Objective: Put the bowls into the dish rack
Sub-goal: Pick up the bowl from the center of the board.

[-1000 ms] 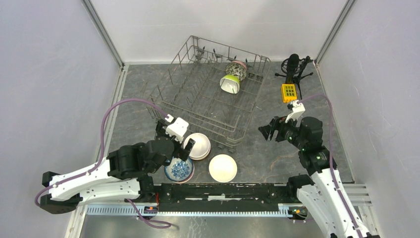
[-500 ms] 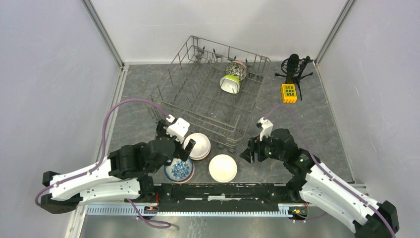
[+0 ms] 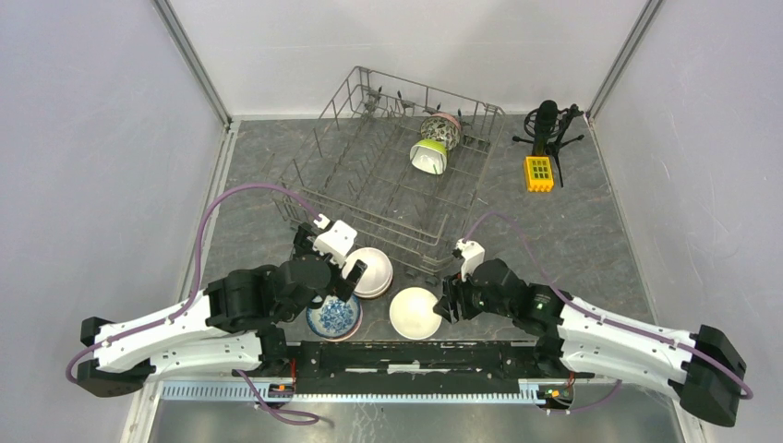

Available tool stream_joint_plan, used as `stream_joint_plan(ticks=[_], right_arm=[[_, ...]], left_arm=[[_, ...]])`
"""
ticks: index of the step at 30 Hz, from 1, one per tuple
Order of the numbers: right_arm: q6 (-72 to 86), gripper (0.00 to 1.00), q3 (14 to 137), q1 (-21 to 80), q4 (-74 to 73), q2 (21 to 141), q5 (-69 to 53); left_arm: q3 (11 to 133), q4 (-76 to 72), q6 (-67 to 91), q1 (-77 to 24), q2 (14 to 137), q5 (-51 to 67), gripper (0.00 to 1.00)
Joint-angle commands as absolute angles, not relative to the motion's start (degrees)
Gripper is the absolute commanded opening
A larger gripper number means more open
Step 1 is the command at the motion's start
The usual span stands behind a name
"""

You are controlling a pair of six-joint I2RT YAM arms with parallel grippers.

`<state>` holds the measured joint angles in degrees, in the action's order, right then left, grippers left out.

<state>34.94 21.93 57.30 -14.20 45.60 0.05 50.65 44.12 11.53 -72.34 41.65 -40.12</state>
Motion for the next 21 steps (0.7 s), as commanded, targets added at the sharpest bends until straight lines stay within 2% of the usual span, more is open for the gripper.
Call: stream_joint_plan(ticks=[1,15,21], right_arm=[[36.8,0.63,24.2,60.3,-12.1,49.0,6.6],[37.1,0.41,28.0,66.5,-12.6,55.9,12.8],[37.2,0.40,28.6,67.3,-14.1,57.5,14.7]], left_arm=[[52.7,43.3,12.9,-72.1,41.4,-39.6,1.00],[52.7,43.3,12.9,-72.1,40.5,-39.1,1.00],[52.7,43.3,13.0,-72.1,40.1,-38.9,1.00]])
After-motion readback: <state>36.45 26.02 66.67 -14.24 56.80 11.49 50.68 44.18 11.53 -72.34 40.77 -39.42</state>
